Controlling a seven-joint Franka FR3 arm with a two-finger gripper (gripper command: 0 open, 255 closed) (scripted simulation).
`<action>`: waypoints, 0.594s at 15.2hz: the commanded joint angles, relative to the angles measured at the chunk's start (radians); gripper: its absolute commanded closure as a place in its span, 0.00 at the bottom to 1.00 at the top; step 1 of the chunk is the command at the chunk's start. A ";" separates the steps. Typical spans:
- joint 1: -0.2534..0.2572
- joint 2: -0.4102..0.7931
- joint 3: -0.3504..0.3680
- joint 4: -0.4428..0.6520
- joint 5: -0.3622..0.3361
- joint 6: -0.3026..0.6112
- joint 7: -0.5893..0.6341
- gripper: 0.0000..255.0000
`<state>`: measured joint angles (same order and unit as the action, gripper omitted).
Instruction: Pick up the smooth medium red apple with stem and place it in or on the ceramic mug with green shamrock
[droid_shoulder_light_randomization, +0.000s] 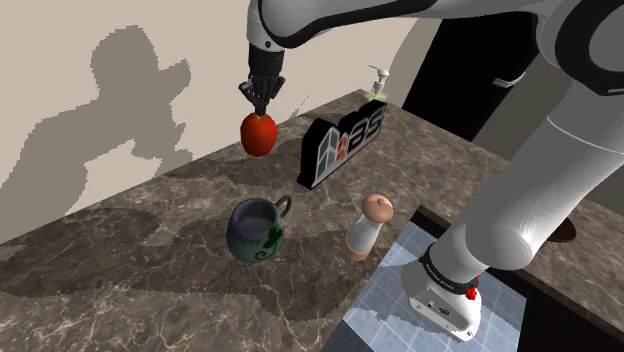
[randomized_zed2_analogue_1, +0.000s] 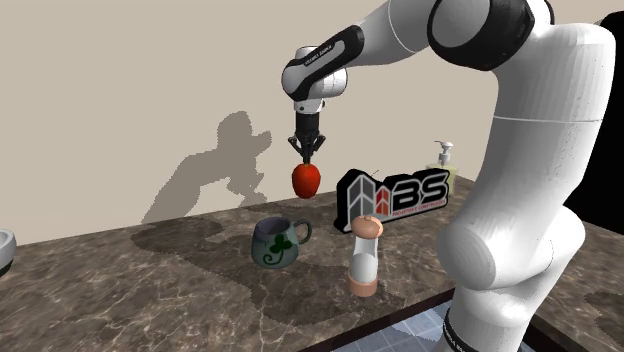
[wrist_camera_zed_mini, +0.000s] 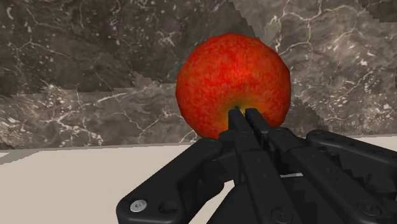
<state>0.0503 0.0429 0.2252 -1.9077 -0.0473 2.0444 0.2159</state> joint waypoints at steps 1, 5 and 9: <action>0.000 -0.008 0.000 0.019 0.003 -0.027 -0.002 1.00; 0.000 -0.016 0.000 0.064 0.006 -0.080 -0.005 1.00; 0.000 -0.020 0.000 0.113 0.007 -0.132 -0.008 1.00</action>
<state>0.0499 0.0260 0.2253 -1.8064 -0.0409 1.9265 0.2089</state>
